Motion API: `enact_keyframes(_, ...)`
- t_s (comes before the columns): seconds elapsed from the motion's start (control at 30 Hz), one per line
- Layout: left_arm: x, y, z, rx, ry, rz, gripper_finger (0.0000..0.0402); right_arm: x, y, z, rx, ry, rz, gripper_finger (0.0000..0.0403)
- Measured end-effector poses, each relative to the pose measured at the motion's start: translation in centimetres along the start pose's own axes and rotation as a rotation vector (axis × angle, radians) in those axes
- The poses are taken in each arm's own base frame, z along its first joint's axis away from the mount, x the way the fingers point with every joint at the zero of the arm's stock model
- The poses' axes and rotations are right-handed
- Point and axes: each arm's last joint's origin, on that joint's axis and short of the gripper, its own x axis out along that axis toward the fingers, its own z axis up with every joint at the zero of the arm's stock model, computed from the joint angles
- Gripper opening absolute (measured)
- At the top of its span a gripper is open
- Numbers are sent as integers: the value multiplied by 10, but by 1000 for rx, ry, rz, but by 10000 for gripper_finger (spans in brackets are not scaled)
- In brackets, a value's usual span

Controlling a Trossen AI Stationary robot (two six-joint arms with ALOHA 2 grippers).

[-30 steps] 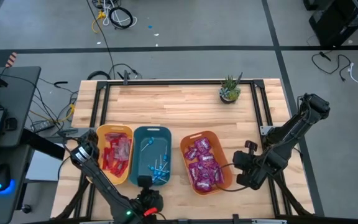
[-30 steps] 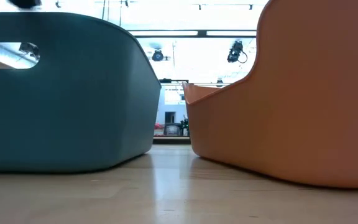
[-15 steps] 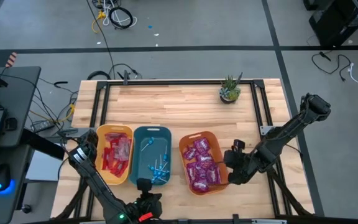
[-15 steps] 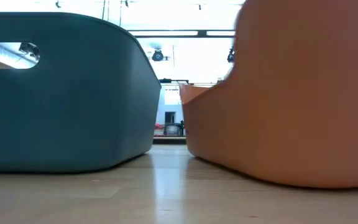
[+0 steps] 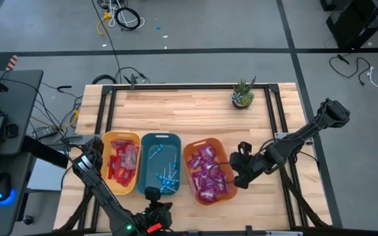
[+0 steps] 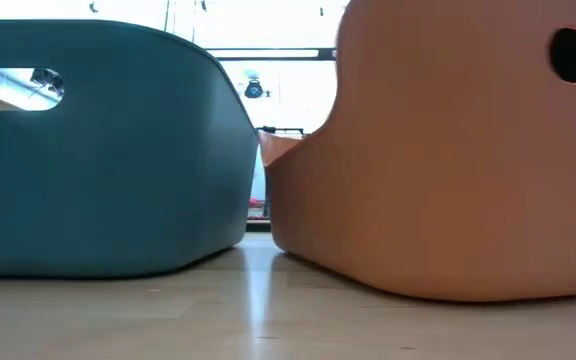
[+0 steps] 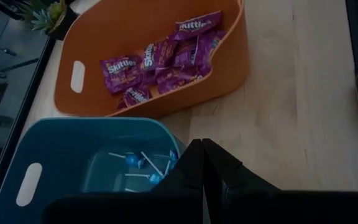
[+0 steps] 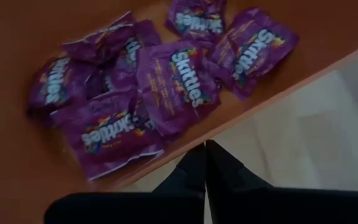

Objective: Sort candy
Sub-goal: Adjust the colored bins

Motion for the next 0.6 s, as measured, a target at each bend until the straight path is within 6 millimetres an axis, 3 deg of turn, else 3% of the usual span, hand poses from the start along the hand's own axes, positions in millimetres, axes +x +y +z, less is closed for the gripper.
enact_keyframes(0.27, 0, 0, 0, -8, -1, -1, 0, 0, 2, 0, 17, 64, 93, 0)
enact_keyframes(0.6, 0, 0, 0, -10, -4, 0, 0, -9, 21, -16, 77, 146, 204, 0)
